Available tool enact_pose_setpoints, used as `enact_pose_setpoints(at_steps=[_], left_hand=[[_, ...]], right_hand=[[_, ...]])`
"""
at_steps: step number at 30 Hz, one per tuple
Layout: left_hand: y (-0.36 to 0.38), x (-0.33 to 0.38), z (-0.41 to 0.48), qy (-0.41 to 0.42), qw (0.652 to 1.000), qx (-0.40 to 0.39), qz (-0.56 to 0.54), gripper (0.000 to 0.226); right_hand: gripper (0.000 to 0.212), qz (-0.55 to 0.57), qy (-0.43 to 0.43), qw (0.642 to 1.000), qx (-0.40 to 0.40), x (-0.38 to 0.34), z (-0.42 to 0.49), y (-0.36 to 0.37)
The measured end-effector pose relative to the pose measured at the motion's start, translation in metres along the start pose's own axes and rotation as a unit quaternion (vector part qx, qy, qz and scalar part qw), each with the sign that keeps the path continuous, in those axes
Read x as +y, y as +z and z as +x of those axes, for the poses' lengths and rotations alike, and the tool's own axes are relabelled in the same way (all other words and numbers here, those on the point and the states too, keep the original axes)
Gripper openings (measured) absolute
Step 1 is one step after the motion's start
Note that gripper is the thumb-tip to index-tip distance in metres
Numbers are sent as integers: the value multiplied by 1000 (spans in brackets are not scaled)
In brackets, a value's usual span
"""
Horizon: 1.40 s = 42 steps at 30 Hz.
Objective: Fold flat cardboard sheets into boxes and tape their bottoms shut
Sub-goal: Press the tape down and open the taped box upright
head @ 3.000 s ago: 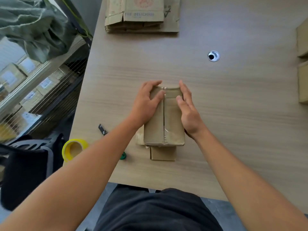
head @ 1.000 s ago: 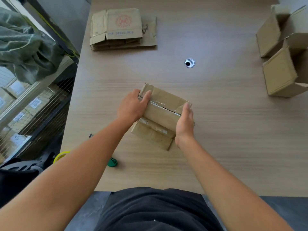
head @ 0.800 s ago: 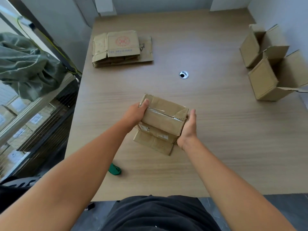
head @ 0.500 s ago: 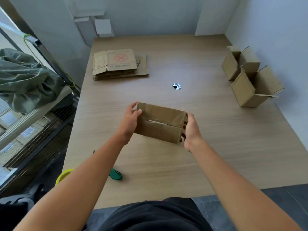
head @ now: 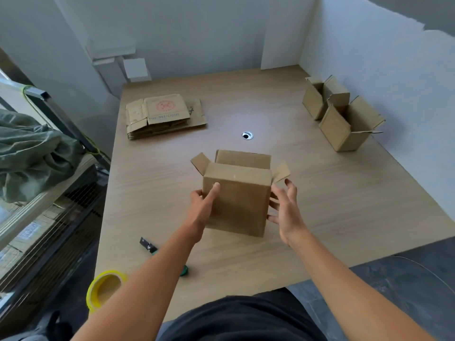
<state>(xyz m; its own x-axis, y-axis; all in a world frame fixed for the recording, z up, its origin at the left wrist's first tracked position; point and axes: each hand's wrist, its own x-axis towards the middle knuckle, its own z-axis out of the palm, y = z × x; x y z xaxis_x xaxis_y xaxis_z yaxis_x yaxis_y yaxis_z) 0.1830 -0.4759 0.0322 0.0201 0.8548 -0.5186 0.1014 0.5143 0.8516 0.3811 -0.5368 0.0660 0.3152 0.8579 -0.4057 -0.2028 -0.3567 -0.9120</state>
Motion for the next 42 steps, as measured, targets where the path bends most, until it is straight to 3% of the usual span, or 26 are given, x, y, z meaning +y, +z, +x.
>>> enact_pose_setpoints(at_steps=[3,6,8,10,12,14,17,19,20,21,23,25,28,30,33,37,42], left_hand=[[5,-6,-5,1,999,8,-45,76],[3,-11,-3,-31,997,24,-64,95],[5,-11,-5,-50,992,91,-72,112],[13,-11,-11,-52,977,174,-109,121],[23,-10,-18,-57,971,198,-122,126],[34,-11,-22,-71,978,173,-89,125],[40,-7,-23,-63,983,146,-88,115],[39,-4,-22,-28,987,119,-103,105],[37,-2,-20,-15,989,102,-106,98],[34,-1,-19,-1,991,87,-104,84],[27,-4,-15,21,991,66,-115,38],[20,-9,-9,16,988,73,-135,21],[16,-19,-7,14,989,67,-131,22],[16,-27,-12,12,993,73,-96,36],[22,-34,-12,18,995,96,12,46],[26,-13,-13,-5,994,107,-3,49],[36,-11,-49,-26,995,56,-75,29]], right_hand=[[57,21,9,1000,20,6,-2,-7],[63,-12,39,999,32,15,-4,-17],[74,-54,41,997,25,23,-11,-22],[89,-131,6,991,12,27,-21,-23],[97,-237,-79,968,24,30,-25,-26],[96,-358,-197,911,48,29,-24,-29],[74,-528,-333,782,9,20,-11,-30],[68,-619,-335,709,-40,8,-2,-29],[69,-649,-309,693,-57,1,3,-29],[72,-659,-273,697,-67,-6,7,-30],[80,-637,-203,741,-71,-14,13,-31],[86,-615,-154,770,-67,-17,17,-32],[94,-628,-89,769,-79,-8,22,-34],[97,-619,-61,778,-92,0,26,-35],[93,-559,-38,821,-105,13,30,-35],[84,-516,-76,852,-43,26,31,-31],[75,-527,-182,830,28,28,28,-35]])
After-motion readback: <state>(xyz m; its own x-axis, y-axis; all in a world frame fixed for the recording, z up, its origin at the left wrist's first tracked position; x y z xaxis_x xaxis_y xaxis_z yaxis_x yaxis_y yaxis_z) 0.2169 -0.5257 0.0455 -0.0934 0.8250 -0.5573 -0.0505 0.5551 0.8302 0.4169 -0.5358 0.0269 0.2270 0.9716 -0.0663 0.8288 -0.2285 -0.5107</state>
